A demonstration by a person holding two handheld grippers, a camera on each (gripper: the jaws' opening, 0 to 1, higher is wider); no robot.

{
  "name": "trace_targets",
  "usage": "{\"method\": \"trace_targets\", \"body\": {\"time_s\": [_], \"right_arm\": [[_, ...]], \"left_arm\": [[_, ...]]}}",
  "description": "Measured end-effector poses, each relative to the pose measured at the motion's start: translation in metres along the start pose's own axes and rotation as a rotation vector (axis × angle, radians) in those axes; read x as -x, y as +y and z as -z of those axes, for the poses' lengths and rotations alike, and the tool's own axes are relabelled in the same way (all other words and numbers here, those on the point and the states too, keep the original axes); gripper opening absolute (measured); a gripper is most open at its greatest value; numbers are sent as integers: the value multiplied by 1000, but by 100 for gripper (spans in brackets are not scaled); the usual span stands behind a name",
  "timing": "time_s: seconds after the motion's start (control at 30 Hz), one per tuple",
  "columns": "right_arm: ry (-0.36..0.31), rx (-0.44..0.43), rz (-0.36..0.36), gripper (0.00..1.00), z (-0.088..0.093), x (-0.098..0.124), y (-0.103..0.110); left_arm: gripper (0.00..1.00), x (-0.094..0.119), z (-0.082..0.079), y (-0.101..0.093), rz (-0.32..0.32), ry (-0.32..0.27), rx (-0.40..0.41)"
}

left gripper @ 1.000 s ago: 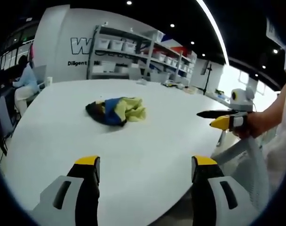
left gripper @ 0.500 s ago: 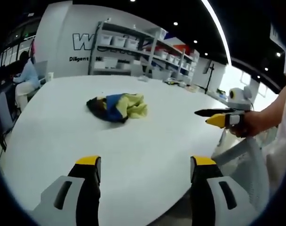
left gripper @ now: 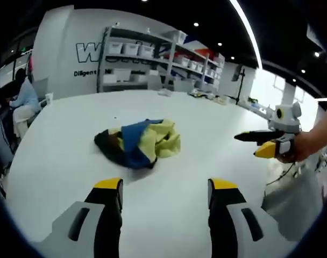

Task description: Fold the garment on the visible template until the final outline fits inside the template.

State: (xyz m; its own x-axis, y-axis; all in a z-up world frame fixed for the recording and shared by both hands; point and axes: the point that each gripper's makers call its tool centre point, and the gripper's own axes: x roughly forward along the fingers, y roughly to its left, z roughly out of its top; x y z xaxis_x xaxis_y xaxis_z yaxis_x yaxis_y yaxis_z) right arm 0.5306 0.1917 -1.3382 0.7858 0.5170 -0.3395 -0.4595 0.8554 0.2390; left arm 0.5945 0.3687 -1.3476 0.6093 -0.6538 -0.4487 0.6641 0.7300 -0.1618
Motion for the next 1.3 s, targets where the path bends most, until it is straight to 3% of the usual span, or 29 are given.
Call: {"method": "trace_targets", "body": {"time_s": [0.13, 0.33, 0.57, 0.63, 0.8, 0.87, 0.9, 0.97, 1.03, 1.1, 1.3], "right_arm": [[-3, 3, -2, 76, -3, -6, -7], [-5, 10, -6, 74, -6, -12, -15], [-4, 27, -8, 71, -7, -19, -25], [-2, 28, -11, 71, -9, -21, -25], [-9, 52, -23, 71, -19, -27, -22], [-7, 69, -32, 70, -21, -30, -20], [-4, 78, -35, 70, -22, -31, -20], [-5, 94, -45, 70, -26, -34, -19], [-4, 109, -52, 69, -28, -38, -18], [2, 125, -64, 69, -30, -43, -18], [18, 202, -88, 64, -40, -63, -24]], "left_arm": [[57, -27, -5, 20, -11, 16, -8], [46, -59, 6, 52, -61, 98, 6], [39, -84, 15, 62, -74, 153, 54], [35, -89, 24, 62, -72, 197, 48], [19, -99, 27, 58, -56, 212, 37], [3, -100, 28, 55, -47, 226, 17], [1, -100, 27, 56, -49, 227, 0], [0, -100, 15, 57, -64, 176, -24], [0, -96, 8, 49, -54, 151, 4], [0, -94, 0, 43, -38, 123, -74], [0, -89, -35, 20, -1, -9, -112]]}}
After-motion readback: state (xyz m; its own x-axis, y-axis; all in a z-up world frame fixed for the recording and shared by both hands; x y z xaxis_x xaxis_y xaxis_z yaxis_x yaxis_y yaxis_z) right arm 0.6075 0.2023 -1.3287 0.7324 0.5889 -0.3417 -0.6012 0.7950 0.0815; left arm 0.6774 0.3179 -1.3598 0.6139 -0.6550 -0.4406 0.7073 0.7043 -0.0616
